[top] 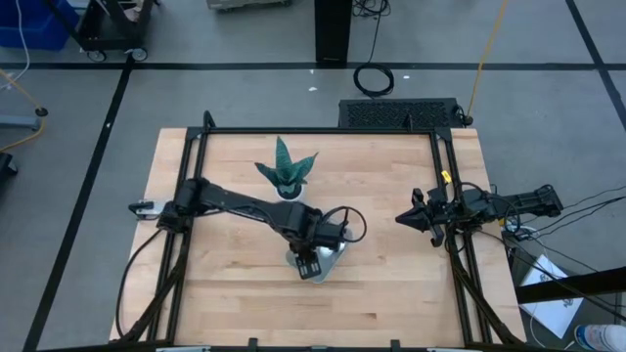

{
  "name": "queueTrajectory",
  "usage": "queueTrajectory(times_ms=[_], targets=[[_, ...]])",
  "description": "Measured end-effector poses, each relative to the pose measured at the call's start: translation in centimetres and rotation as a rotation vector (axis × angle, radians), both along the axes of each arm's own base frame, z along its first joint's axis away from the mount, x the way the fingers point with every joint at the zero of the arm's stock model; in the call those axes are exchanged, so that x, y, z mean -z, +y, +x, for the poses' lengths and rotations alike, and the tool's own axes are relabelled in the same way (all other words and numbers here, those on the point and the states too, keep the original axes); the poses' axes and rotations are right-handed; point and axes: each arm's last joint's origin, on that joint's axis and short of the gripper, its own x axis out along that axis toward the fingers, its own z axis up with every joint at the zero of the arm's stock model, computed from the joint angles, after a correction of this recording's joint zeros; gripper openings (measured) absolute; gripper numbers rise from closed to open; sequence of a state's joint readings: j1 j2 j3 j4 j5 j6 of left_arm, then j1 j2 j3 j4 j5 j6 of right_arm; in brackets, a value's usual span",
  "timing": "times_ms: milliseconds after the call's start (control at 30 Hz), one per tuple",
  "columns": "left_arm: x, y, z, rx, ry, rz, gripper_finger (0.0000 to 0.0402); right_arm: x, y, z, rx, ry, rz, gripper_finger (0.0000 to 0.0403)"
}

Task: Pick and place pill bottles into a basket
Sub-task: Put the white medicine bottle into the gray bin

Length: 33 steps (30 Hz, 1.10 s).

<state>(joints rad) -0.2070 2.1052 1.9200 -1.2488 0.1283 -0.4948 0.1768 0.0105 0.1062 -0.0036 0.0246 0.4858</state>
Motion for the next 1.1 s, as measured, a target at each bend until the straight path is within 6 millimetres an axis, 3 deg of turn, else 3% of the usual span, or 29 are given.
queueTrajectory(times_ms=[800,1100], targets=[[4.6,1.4,-0.4,-0.094,0.067,0.010,0.0166,0.0,0.0,0.0,0.000,0.001,0.000,0.0009],[4.5,1.3,-0.2,-0.096,0.040,0.003,0.0226,0.0,0.0,0.0,0.000,0.001,0.000,0.0009]])
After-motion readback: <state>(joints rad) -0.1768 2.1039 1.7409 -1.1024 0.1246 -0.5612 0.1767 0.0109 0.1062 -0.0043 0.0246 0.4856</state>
